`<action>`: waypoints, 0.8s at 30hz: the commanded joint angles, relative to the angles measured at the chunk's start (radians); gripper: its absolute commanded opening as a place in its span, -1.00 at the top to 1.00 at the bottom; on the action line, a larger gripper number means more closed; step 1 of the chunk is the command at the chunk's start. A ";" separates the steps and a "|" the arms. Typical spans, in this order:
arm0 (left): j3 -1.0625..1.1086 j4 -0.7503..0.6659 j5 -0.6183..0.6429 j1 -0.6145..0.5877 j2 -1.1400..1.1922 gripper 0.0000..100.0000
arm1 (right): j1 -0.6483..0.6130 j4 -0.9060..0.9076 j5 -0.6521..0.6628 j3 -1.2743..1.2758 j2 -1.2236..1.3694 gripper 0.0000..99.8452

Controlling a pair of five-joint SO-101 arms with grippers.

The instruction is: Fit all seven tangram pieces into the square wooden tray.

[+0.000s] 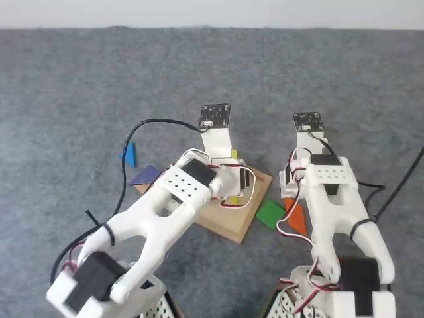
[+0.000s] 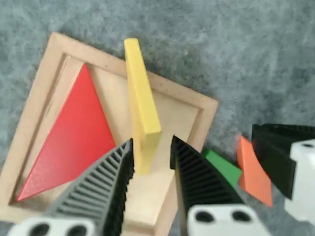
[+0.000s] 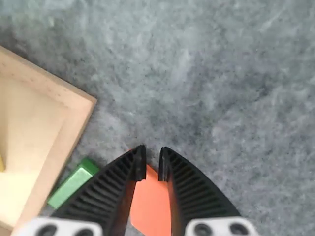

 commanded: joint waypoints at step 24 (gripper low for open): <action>0.662 0.098 -0.617 -0.764 -1.404 0.98 | -0.550 0.177 0.115 -0.060 -0.441 0.30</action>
